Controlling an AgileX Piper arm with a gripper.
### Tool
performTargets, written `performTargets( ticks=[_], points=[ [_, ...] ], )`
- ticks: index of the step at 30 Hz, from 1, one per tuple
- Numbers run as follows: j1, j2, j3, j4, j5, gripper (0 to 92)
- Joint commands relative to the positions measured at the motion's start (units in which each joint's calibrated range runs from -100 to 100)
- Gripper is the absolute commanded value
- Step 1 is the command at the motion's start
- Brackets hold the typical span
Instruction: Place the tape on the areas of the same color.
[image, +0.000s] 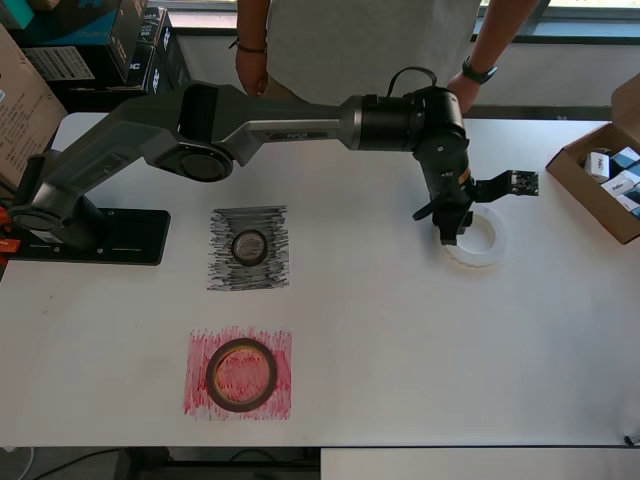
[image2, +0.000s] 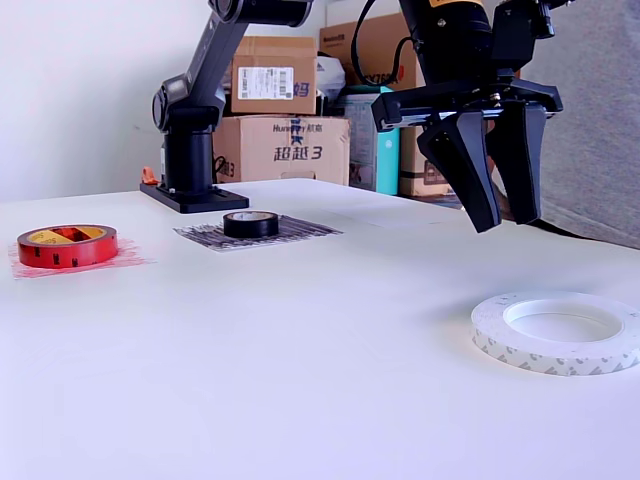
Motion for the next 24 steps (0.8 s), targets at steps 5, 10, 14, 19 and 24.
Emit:
performTargets(
  ticks=[5,10,14,19,24],
  points=[
    [-0.32,-0.62,-0.07,-4.35,6.30,41.9],
    [-0.56,-0.62,0.03,-5.71,8.76,41.9],
    [-0.48,-0.62,0.03,-5.71,8.51,41.9],
    [-0.56,-0.53,0.03,-5.62,8.02,41.9],
    [-0.56,-0.53,0.03,-4.94,8.10,41.9]
  ],
)
